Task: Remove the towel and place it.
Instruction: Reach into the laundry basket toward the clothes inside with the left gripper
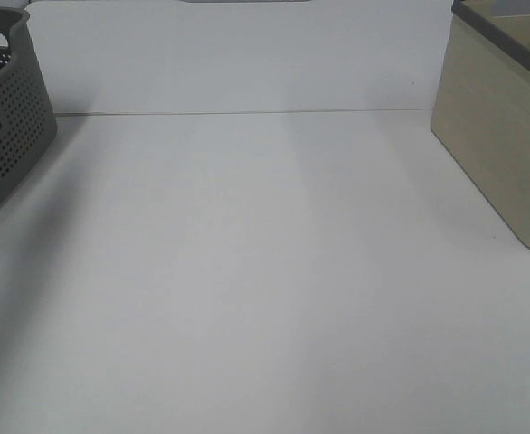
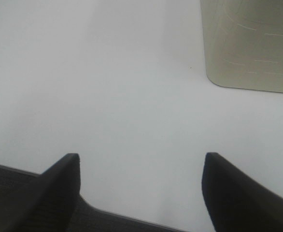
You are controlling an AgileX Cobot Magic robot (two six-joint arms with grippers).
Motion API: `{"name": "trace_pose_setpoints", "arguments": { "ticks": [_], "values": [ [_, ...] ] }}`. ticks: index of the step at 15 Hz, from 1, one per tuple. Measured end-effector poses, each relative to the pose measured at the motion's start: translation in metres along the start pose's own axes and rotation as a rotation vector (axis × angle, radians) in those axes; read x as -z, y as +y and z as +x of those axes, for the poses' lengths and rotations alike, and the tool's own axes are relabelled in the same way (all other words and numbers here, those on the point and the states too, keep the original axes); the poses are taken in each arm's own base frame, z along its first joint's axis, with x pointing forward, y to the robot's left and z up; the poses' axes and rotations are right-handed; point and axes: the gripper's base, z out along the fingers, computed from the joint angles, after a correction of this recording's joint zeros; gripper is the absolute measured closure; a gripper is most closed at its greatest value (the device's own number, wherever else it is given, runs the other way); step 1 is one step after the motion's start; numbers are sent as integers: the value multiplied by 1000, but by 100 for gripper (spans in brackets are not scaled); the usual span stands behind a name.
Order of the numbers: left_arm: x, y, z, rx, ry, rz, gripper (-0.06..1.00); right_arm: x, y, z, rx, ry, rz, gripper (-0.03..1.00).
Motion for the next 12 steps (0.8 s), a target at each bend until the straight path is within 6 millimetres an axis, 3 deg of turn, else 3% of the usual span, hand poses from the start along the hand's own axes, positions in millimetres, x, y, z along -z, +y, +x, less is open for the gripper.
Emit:
{"name": "trace_pose_setpoints", "arguments": {
  "ticks": [4,9,12],
  "values": [
    [-74,5,-27,-85,48,60,-5,0,0,0,0,0,0,27],
    [-159,-4,-6,-109,115,152,-5,0,0,0,0,0,0,27],
    [-192,-12,-14,-137,78,131,-5,0,0,0,0,0,0,27]
  ]
}}
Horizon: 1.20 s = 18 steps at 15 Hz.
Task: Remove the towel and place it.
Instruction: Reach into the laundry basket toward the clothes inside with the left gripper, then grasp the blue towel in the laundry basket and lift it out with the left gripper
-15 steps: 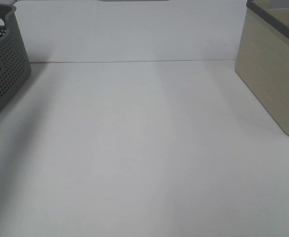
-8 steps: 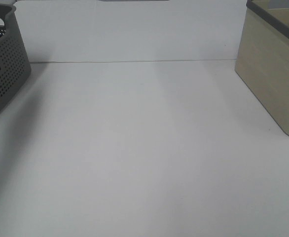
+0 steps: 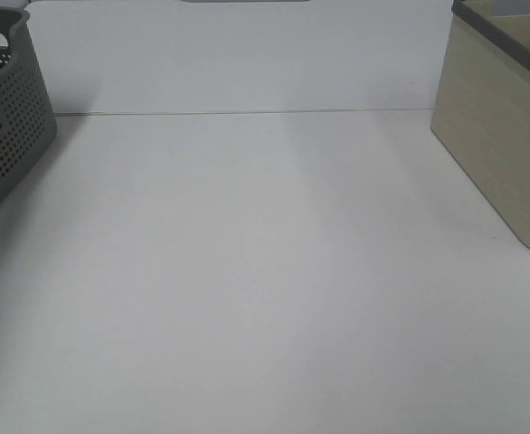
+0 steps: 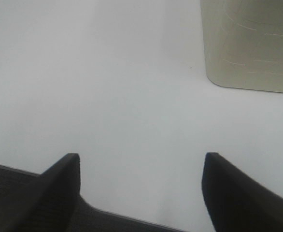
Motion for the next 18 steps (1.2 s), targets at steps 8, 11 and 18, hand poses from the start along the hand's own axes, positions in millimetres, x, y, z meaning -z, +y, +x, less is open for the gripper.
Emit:
{"name": "trace_pose_setpoints", "arguments": {
  "ticks": [8,11,18],
  "values": [
    [-33,-5,6,-25,25,10,10,0,0,0,0,0,0,27],
    [-36,-4,15,-8,39,20,46,0,0,0,0,0,0,27],
    [-36,-4,15,21,36,17,82,0,0,0,0,0,0,27]
  ]
}}
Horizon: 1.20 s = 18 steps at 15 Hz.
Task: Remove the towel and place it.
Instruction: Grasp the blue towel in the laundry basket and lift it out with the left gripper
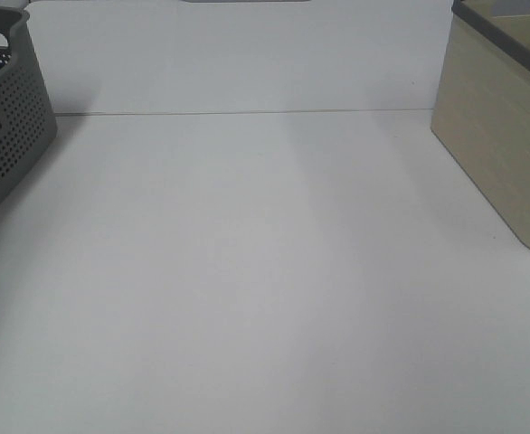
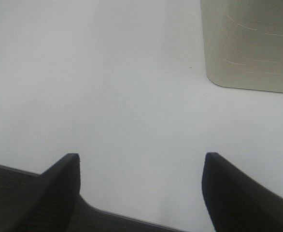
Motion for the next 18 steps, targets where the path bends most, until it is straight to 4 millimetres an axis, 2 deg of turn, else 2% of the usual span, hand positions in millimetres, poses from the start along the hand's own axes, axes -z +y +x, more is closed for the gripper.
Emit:
{"name": "trace_pose_setpoints", "arguments": {
  "ticks": [2,6,9,12,13,14,18],
  "values": [
    [8,2,0,25,-7,-7,94,0,0,0,0,0,0,27],
    [48,15,13,117,-10,-68,94,0,0,0,0,0,0,27],
    [108,26,34,267,-51,-148,94,0,0,0,0,0,0,27],
    [184,29,59,394,-144,-255,94,0,0,0,0,0,0,27],
    [219,27,71,436,-191,-313,94,0,0,0,0,0,0,27],
    [241,24,80,457,-214,-354,94,0,0,0,0,0,0,27],
    [315,6,93,463,-310,-506,94,0,0,0,0,0,0,27]
  ]
}}
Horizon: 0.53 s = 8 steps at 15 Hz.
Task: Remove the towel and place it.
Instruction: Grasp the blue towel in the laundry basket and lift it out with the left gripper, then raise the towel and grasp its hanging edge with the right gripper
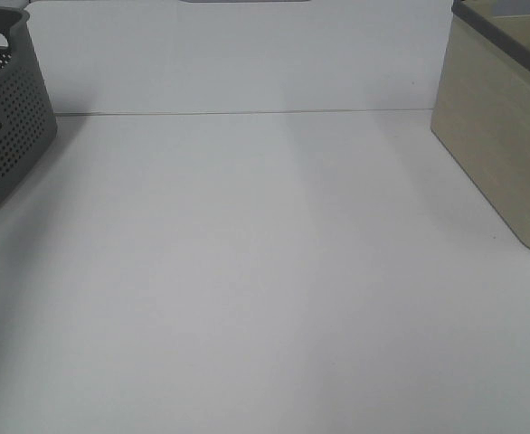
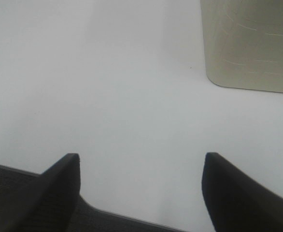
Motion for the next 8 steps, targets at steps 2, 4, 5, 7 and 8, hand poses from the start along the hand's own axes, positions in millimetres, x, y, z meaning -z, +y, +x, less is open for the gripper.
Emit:
{"name": "trace_pose_setpoints", "arguments": {
  "ticks": [2,4,5,7,8],
  "values": [
    [24,4,-8,-15,-66,-53,94,0,0,0,0,0,0,27],
    [47,5,-19,-32,-140,-106,94,0,0,0,0,0,0,27],
    [55,5,-24,-26,-163,-123,94,0,0,0,0,0,0,27],
    [66,3,-38,3,-209,-133,94,0,3,0,-10,-4,-28,27],
    [72,0,-45,8,-231,-128,94,0,5,-2,-22,-17,-57,27]
  ]
}}
